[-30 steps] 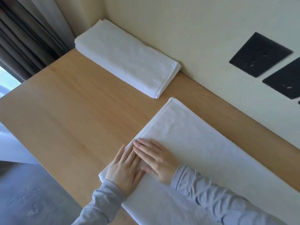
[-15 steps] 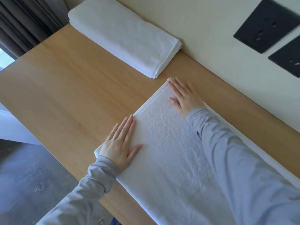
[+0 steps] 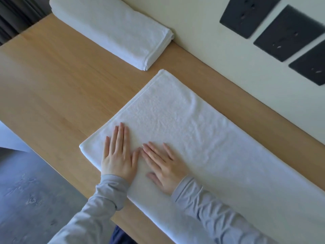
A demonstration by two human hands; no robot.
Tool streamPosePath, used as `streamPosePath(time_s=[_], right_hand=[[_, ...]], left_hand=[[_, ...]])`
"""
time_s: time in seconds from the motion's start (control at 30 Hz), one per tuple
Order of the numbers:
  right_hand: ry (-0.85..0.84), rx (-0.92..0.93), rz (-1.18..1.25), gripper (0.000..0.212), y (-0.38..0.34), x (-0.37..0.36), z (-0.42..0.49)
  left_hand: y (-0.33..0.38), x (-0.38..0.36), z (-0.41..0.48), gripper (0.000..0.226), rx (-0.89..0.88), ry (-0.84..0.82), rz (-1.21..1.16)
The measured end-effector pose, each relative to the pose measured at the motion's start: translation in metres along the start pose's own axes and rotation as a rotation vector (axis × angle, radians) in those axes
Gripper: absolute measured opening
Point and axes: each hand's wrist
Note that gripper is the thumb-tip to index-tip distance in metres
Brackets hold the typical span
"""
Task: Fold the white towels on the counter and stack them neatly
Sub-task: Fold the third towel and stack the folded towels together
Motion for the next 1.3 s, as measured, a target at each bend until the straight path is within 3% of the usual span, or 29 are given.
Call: streamPosePath(time_s=[0.1,0.23,0.43,0.53,0.63,0.77,0.87,1.1,1.2,1.3], right_hand=[[-0.058,-0.055,-0.047,0.060,0.057,0.016,-0.017],[-0.046,-0.356,-0.093,0.064,0.148,0.049,-0.043],[-0.029,-0.497,-0.092,0.062,0.160,0.051,-0.046],[0.073,-0.481,-0.030,0.057,0.119,0.049,-0.047],[0.158,-0.331,0.040,0.051,0.053,0.029,-0.069],[0.072,-0.210,0.012,0.047,0.010,0.002,-0.119],[-0.009,-0.208,-0.059,0.055,0.047,0.011,-0.152],[0.005,-0.831,-0.069,0.073,0.178,0.056,-0.230],[0.018,-0.939,-0.090,0.076,0.175,0.058,-0.225],[0.178,-0.914,-0.047,0.067,0.125,0.055,-0.200]], left_hand=[[0.000,-0.002,0.000,0.072,0.008,0.004,0.034],[0.000,-0.007,0.000,0.073,0.017,0.012,0.071],[0.009,-0.005,-0.003,0.076,0.053,0.011,0.066],[0.039,0.001,-0.017,0.071,0.000,0.026,0.019],[0.091,-0.002,-0.048,0.064,-0.127,0.015,-0.069],[0.119,-0.016,-0.070,0.067,-0.134,-0.051,-0.068],[0.115,-0.025,-0.071,0.070,-0.159,-0.036,0.029],[0.118,-0.035,-0.071,0.070,-0.141,-0.011,0.120],[0.119,-0.034,-0.071,0.071,-0.141,-0.007,0.143],[0.121,-0.033,-0.072,0.072,-0.138,-0.003,0.150]])
Point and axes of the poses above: each hand's wrist, its own z-axis towards the middle knuckle, its own x-axis out of the back of the hand, y = z × x, and after that the axes turned 8 degrees about z, right-handed
